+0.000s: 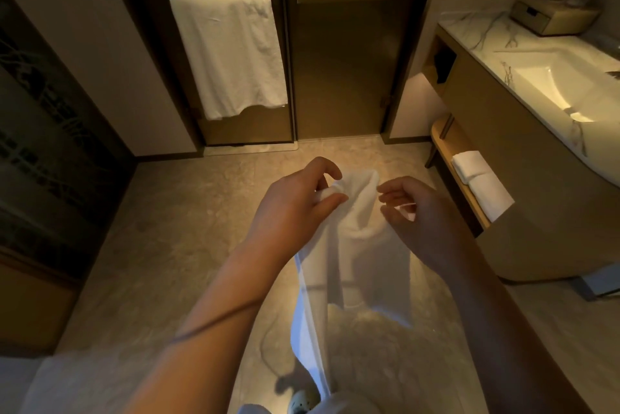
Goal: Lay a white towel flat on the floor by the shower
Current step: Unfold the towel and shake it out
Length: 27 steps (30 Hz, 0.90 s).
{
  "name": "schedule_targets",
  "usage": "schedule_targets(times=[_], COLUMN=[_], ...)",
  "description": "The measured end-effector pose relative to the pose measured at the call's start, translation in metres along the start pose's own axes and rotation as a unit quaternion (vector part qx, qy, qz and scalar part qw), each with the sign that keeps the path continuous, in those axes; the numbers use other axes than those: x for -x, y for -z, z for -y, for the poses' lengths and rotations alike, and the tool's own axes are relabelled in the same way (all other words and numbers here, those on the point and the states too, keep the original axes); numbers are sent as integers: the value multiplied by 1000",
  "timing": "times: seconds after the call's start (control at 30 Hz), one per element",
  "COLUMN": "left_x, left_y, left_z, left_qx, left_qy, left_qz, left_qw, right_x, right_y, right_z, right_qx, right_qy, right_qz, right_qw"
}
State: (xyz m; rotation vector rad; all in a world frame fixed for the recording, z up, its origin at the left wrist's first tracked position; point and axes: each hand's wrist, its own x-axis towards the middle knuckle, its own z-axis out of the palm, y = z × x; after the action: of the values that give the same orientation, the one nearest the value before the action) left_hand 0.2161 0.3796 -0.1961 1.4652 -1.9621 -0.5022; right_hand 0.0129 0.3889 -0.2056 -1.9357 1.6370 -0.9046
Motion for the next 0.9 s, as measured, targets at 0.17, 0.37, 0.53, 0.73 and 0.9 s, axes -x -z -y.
schedule_targets(times=[0.17,0.37,0.53,0.73,0.9], left_x=[1,5,5,12,20], left_y=[-4,-5,2,9,8], left_z=[-5,-7,-6,-1,4], left_qx=[10,-15,45,87,221], left_qy=[-36,-67,-31,19,97], left_qz=[22,31,-7,-27,-50], left_qw=[999,997,998,996,969], right_x=[-2,2,3,2,1], right_y=[-16,-28,-34,-33,-28], right_z=[12,10,15,20,16], right_qx=[36,22,-11,5,-10], right_qy=[104,90,95,99,62], right_qz=[-14,16,-34,-87,-110], right_qw=[994,996,995,991,992])
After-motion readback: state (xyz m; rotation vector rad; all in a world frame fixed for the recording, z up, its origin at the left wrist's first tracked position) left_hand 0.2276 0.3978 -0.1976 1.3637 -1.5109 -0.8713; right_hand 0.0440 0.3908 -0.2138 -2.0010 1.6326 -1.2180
